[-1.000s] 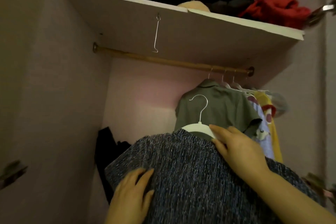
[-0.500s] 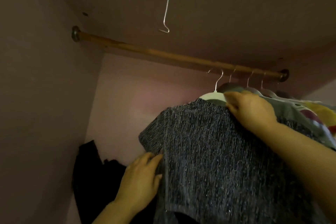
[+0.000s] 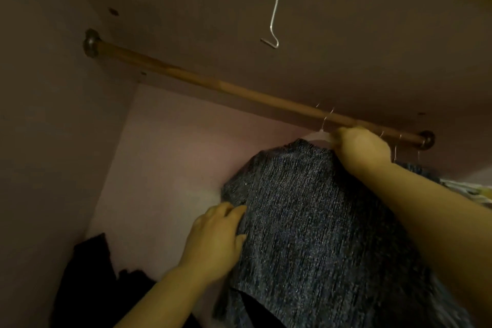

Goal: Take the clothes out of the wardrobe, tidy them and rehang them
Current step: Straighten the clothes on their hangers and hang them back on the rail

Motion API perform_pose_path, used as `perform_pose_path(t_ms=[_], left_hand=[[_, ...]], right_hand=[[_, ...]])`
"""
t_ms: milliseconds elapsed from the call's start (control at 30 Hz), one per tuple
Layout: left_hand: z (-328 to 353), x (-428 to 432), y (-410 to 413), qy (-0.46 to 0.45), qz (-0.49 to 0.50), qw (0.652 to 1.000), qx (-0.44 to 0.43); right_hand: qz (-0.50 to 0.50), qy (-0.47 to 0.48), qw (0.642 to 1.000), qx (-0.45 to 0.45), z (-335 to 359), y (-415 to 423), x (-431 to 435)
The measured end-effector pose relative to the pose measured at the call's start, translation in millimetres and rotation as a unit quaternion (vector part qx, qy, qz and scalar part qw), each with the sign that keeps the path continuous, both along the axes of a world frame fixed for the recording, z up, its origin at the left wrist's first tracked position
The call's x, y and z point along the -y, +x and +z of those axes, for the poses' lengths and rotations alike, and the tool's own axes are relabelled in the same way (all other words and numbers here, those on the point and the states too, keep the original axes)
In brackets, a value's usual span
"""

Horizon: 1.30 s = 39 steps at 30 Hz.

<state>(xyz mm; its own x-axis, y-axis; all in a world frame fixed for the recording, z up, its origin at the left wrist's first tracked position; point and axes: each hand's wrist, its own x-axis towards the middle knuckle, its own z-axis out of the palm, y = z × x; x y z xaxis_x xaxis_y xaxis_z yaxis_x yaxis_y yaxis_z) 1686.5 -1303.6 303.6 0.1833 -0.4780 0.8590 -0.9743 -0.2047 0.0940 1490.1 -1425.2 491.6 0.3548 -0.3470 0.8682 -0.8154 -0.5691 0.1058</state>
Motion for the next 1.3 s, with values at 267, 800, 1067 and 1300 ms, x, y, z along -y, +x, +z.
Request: perform_pose_path(t_ms=[267, 800, 1067, 1300], left_hand=[[-16.8, -7.1, 2.8, 0.038, 0.019, 0.999, -0.019], [-92.8, -83.2, -69.7, 0.131, 0.120, 0.979, -0.097], [-171.7, -148.2, -136.0, 0.214, 0.151, 0.955, -0.140], [-248.7, -210.8, -199.9, 0.300, 0.116, 0.933, -0.159]], right_hand=[[-0.020, -0.003, 1.000, -0.009, -29.0, 17.4, 7.4], [0.082, 0.034, 0.983, -0.162, -196.0, -32.7, -44.6], [0.167, 0.191, 0.940, -0.227, -342.7, -82.1, -91.0], [0.183, 0.292, 0.915, -0.212, -436.5, -175.1, -179.6]])
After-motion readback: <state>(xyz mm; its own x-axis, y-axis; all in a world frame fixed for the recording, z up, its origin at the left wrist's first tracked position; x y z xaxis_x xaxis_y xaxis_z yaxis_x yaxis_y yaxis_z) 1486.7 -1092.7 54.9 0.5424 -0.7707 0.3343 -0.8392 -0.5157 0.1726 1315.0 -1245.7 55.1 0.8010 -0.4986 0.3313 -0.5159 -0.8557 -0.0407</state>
